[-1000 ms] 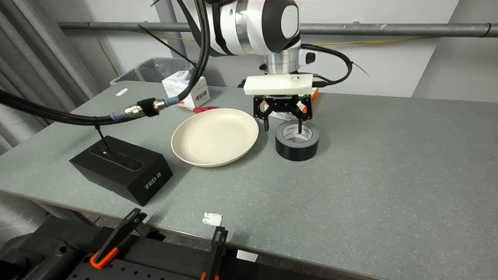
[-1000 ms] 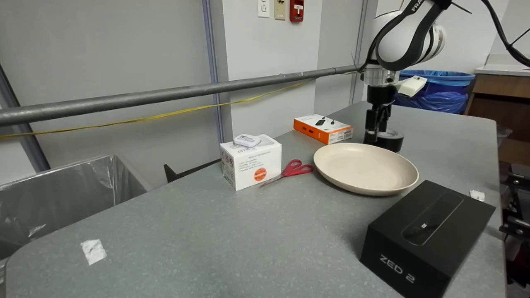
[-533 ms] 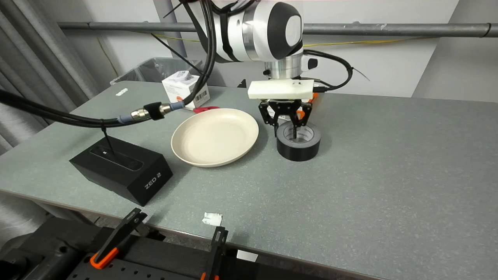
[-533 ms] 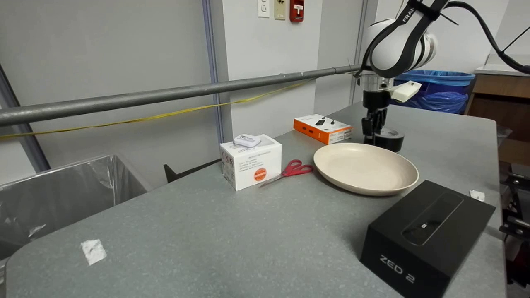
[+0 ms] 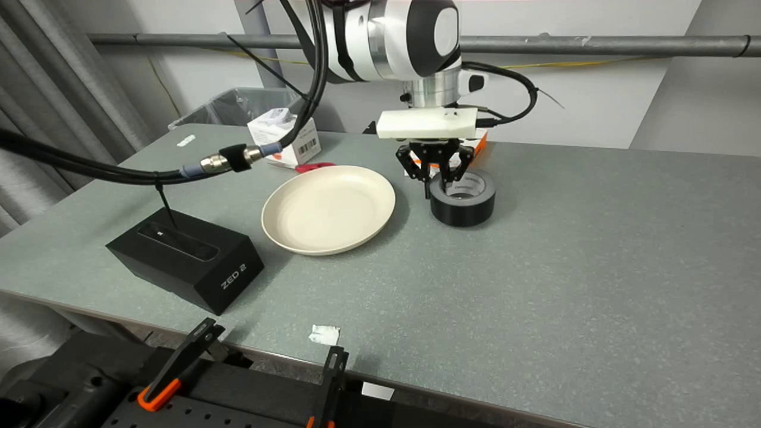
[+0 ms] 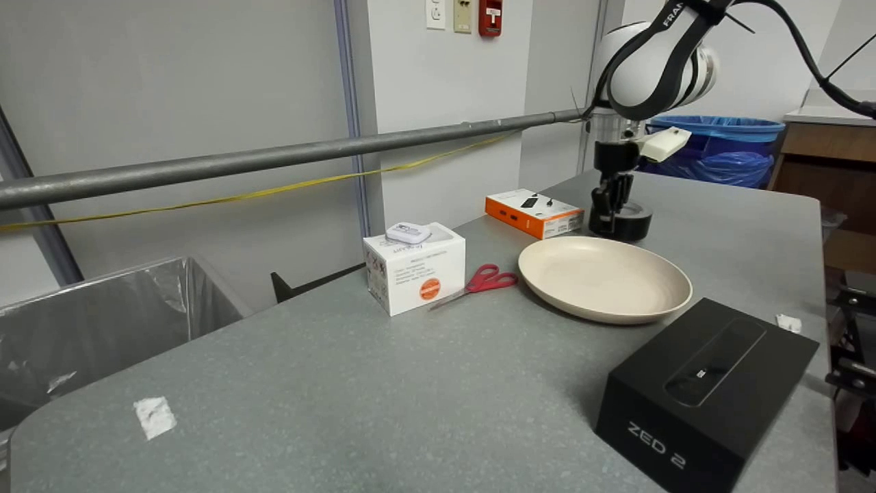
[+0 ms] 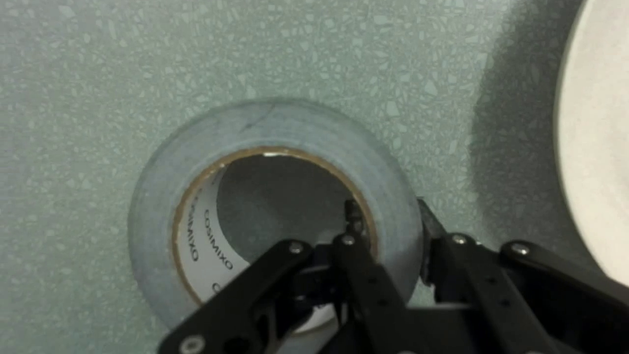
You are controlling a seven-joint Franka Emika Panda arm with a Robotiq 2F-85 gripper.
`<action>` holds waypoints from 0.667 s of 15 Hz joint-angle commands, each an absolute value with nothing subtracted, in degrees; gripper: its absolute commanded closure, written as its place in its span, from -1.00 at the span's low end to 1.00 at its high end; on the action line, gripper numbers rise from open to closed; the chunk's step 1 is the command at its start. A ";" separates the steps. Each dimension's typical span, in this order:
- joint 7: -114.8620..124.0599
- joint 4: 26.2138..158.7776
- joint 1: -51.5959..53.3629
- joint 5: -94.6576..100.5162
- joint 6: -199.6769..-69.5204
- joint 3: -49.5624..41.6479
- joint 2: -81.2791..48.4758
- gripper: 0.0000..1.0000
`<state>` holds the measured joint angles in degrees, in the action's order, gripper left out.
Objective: Put the black masking tape on the white plate
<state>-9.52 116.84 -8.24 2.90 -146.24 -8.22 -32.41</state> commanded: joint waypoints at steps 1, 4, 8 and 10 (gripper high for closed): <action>-10.75 123.03 -7.89 4.41 -145.20 -6.61 -22.39 0.87; -14.10 128.02 -7.12 4.30 -145.13 -3.67 -15.55 0.87; -16.73 133.72 -4.47 3.46 -146.44 0.90 -11.85 0.87; -16.54 135.99 -2.47 3.62 -147.77 2.95 -12.44 0.87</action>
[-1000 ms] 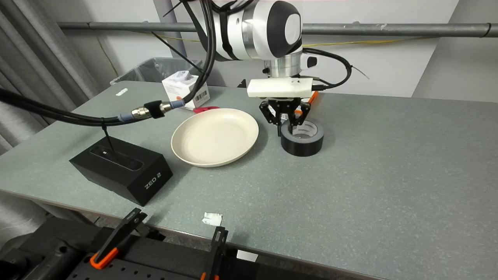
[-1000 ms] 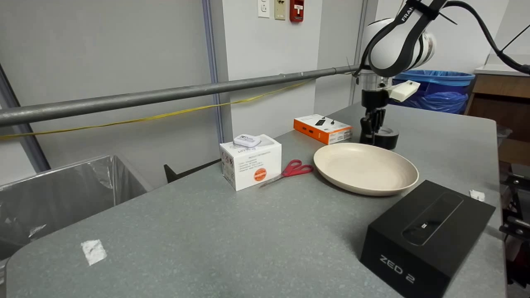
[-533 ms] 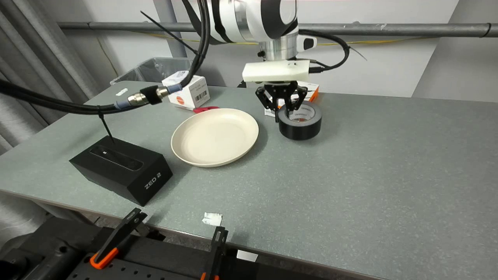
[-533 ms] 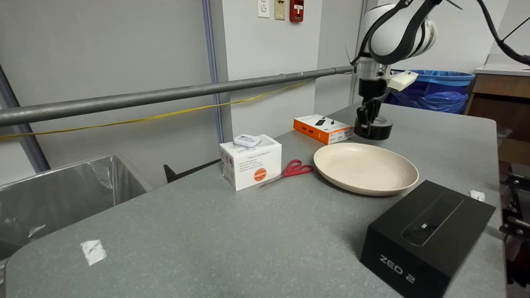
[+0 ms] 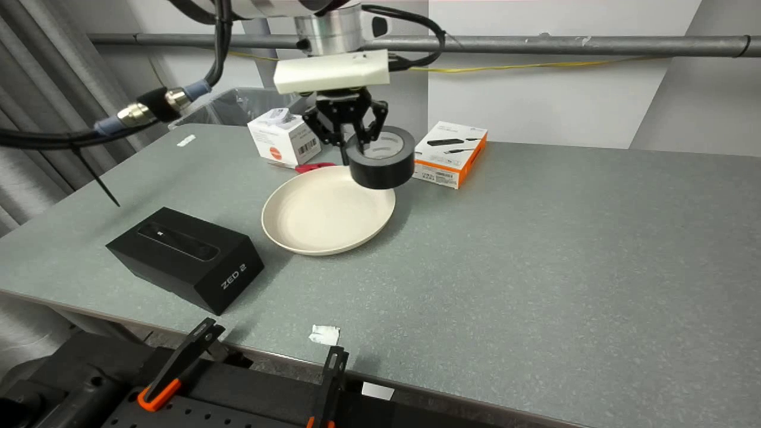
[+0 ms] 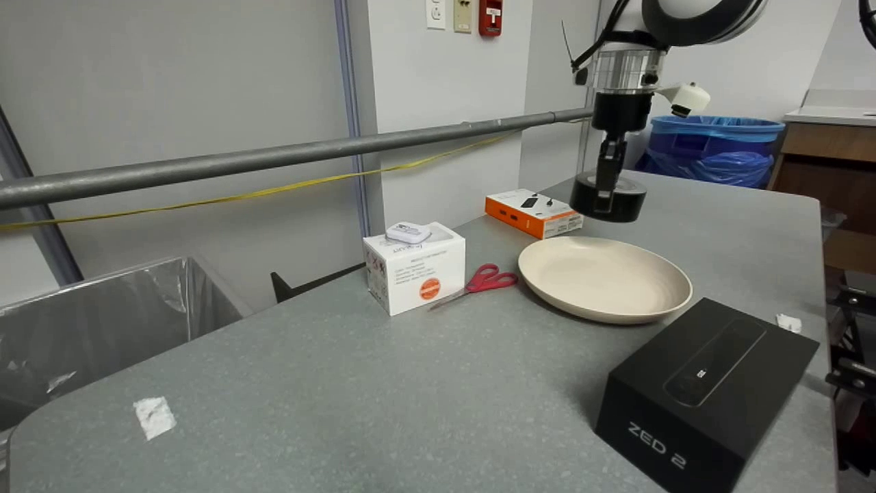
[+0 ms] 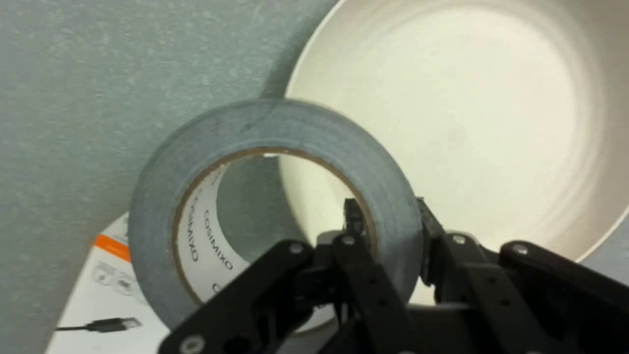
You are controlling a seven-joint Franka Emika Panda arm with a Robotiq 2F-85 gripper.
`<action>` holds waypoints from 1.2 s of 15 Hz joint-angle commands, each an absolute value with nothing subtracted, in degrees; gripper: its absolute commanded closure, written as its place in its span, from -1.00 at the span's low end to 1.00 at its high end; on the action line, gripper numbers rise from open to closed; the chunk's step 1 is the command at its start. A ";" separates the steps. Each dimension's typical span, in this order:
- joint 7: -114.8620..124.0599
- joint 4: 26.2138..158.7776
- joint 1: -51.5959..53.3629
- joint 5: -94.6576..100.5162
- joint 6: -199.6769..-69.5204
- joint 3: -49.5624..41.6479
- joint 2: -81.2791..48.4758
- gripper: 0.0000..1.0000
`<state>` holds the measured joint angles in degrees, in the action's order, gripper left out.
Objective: Put the black masking tape on the white plate
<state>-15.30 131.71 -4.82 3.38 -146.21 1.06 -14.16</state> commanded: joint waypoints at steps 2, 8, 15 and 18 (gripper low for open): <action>-14.85 137.54 -0.16 5.51 -148.70 3.97 -13.86 0.87; -8.50 139.90 5.73 16.32 -151.96 2.12 -18.06 0.87; -4.04 139.46 8.21 24.22 -158.15 -1.71 -21.38 0.87; -3.16 139.56 8.70 25.07 -158.43 -2.78 -21.16 -0.07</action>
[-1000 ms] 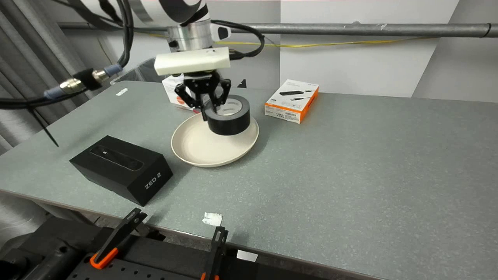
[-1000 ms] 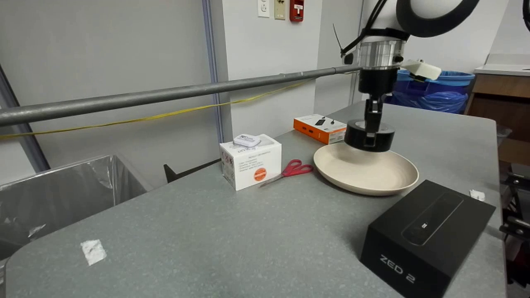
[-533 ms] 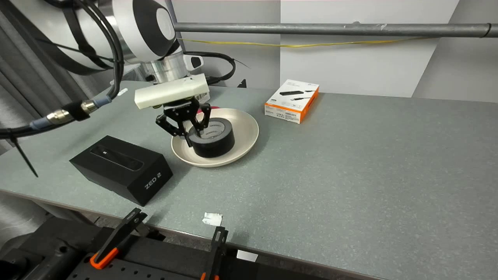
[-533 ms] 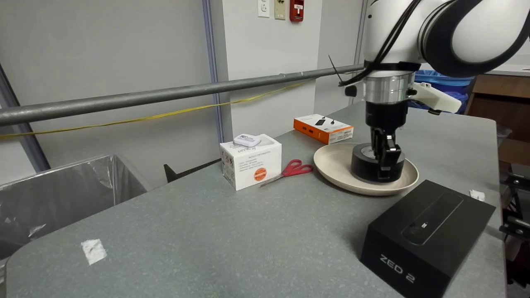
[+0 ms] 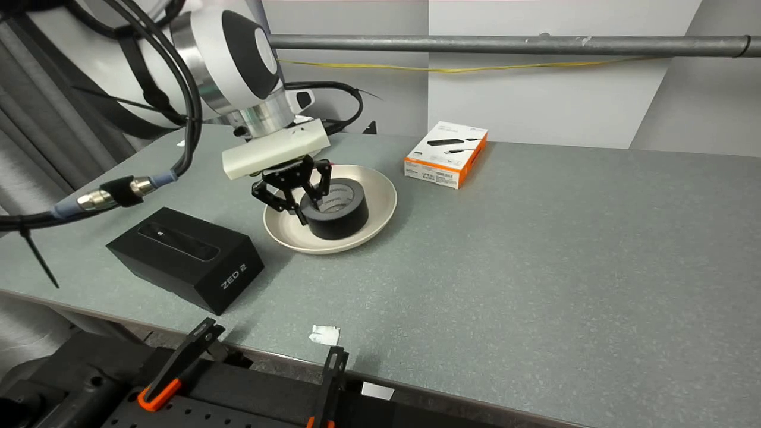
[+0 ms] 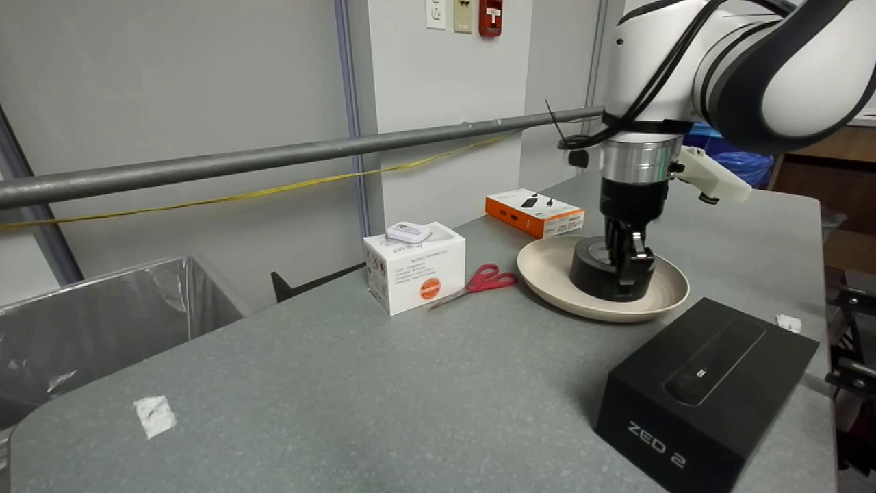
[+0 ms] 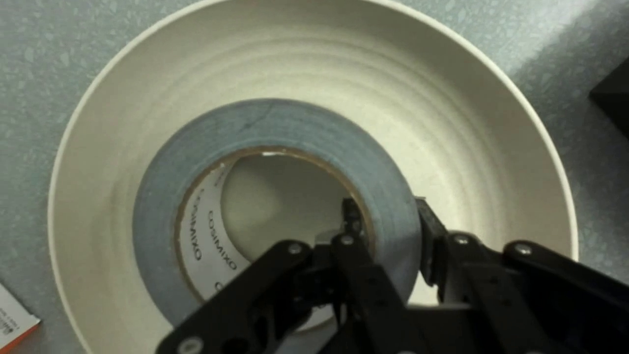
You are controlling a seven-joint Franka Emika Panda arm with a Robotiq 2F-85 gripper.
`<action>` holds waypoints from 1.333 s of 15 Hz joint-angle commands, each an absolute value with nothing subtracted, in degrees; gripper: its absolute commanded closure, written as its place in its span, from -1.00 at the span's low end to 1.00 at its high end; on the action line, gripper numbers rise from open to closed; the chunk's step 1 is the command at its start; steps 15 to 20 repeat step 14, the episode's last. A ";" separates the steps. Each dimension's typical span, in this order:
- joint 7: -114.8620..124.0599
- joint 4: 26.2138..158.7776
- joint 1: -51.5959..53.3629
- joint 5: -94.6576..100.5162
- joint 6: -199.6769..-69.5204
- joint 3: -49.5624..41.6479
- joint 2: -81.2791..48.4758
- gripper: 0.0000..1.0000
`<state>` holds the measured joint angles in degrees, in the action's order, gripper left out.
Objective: Put the black masking tape on the white plate
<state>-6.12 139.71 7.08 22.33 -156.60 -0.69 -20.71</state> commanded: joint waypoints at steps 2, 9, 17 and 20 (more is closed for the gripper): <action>-3.82 140.10 8.22 24.49 -157.76 -2.59 -20.01 -0.36; -6.17 142.50 5.96 21.56 -155.56 -1.23 -13.63 -1.00; -7.71 141.52 5.00 19.80 -154.68 -0.49 -14.13 -1.00; -7.71 141.52 5.00 19.80 -154.68 -0.49 -14.13 -1.00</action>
